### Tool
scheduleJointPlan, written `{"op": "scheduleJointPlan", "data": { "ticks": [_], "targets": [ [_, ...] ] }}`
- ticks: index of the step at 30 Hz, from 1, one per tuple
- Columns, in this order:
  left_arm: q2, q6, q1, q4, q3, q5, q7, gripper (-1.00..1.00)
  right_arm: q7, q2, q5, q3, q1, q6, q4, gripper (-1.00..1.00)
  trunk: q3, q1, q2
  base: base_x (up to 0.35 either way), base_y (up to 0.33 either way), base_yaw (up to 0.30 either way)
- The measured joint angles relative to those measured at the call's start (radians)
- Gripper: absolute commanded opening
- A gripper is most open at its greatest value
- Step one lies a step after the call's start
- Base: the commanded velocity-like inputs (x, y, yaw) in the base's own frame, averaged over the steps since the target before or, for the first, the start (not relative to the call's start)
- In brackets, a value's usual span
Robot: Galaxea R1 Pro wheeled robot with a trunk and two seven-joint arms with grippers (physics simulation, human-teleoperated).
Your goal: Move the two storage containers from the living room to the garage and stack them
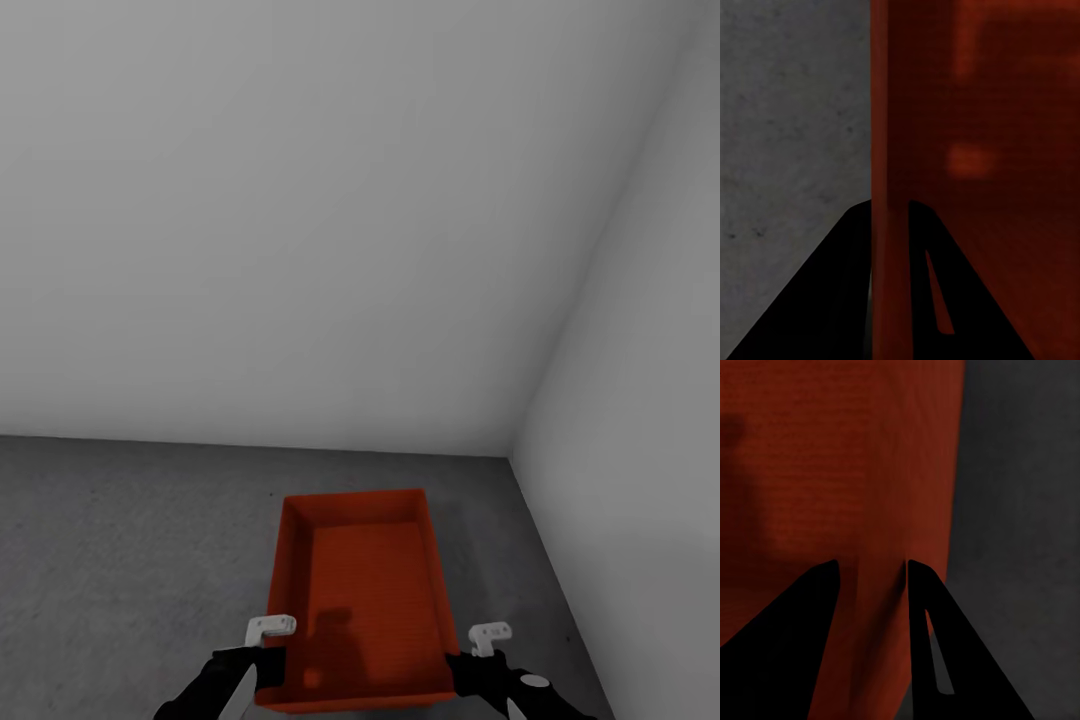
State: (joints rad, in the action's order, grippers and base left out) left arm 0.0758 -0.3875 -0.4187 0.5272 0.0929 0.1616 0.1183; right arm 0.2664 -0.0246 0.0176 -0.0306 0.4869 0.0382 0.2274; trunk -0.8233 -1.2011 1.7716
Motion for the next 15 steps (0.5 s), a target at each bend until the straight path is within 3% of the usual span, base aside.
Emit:
{"op": "scheduleJointPlan", "data": {
  "ticks": [15],
  "targets": [
    [0.0, 0.0, 0.0, 0.0, 0.002, 0.002, 0.001, -1.0, 0.0, 0.0, -0.001, 0.001, 0.0, 0.0, 0.0, -1.0, 0.0, 0.0, 0.0, 0.0, 0.0, 0.0]
  ]
}}
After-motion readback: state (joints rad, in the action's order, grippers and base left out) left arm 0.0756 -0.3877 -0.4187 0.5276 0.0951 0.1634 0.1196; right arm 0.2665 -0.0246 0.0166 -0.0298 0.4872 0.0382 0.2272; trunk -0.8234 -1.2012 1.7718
